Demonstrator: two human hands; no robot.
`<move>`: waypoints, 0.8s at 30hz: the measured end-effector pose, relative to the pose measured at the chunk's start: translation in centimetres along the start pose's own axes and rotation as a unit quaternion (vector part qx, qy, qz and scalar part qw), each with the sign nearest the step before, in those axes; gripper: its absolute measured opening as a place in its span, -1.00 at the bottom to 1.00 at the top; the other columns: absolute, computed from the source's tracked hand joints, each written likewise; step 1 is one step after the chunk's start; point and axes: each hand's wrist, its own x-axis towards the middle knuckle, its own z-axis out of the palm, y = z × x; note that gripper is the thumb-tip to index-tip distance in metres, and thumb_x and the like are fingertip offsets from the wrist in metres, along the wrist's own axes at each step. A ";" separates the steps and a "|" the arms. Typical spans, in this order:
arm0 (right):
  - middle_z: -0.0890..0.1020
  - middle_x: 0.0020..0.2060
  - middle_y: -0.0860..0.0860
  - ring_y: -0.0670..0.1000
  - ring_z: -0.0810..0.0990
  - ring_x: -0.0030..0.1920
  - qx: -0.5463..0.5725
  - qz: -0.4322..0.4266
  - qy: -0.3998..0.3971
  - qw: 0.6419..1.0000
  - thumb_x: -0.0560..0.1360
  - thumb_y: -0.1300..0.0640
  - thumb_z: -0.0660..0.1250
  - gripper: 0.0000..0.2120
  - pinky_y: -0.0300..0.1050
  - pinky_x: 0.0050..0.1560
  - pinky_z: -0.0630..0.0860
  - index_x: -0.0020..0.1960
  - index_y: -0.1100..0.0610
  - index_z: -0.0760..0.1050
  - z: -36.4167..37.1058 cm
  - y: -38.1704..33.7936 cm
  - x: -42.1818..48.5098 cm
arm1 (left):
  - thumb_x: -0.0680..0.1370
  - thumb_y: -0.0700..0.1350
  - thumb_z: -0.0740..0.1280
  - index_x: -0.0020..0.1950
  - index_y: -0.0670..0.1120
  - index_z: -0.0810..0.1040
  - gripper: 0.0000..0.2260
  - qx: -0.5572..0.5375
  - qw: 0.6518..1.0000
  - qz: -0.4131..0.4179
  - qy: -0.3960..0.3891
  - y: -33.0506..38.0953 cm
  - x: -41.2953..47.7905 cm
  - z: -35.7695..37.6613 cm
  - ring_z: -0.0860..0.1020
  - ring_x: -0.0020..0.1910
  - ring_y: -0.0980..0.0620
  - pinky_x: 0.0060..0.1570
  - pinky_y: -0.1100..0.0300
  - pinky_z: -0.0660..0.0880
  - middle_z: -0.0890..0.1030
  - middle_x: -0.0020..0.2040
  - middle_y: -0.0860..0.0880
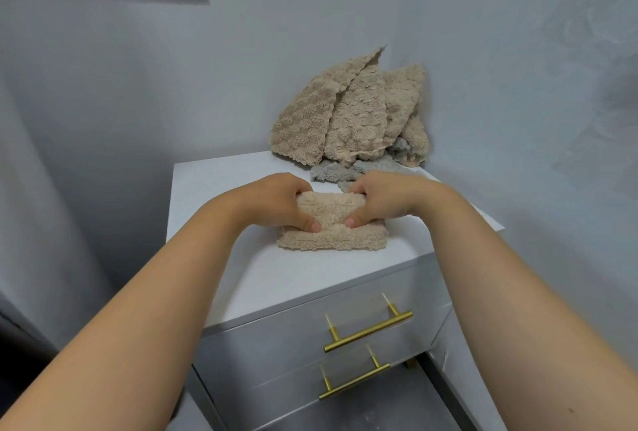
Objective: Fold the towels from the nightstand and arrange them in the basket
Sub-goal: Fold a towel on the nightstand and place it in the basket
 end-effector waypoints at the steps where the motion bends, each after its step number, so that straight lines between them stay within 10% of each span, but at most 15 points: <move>1: 0.67 -0.14 0.12 0.02 0.58 -0.22 0.002 0.010 0.000 1.000 0.41 0.02 0.48 -0.56 -0.14 -0.21 0.45 0.19 0.22 0.49 0.0 -0.1 -0.1 | 0.38 0.04 0.51 -0.14 0.09 0.48 -0.78 -0.001 1.000 0.000 0.006 0.2 0.0 0.1 0.49 -0.17 0.17 -0.24 0.25 0.37 0.55 -0.15 0.12; 13: 0.50 -0.24 0.03 0.09 0.53 -0.17 -0.042 0.080 0.172 0.981 0.43 0.23 0.21 -0.93 -0.10 -0.22 0.47 -0.09 0.15 0.44 2.1 1.3 -4.2 | 0.35 -0.10 0.52 0.00 -0.06 0.55 -0.72 0.000 0.987 0.009 0.159 6.7 -0.6 4.2 0.51 -0.06 -0.01 -0.11 0.13 0.45 0.55 -0.09 0.01; 24: 0.60 0.04 0.17 0.11 0.51 -0.07 0.024 0.210 0.120 0.970 0.49 0.20 0.24 -0.83 -0.13 -0.26 0.34 0.03 0.23 0.51 6.7 12.2 -18.7 | 0.36 -0.32 0.46 0.16 -0.06 0.53 -0.59 -0.293 0.956 -0.024 0.012 19.5 -3.2 15.8 0.47 -0.02 -0.04 -0.32 0.19 0.43 0.52 0.06 -0.08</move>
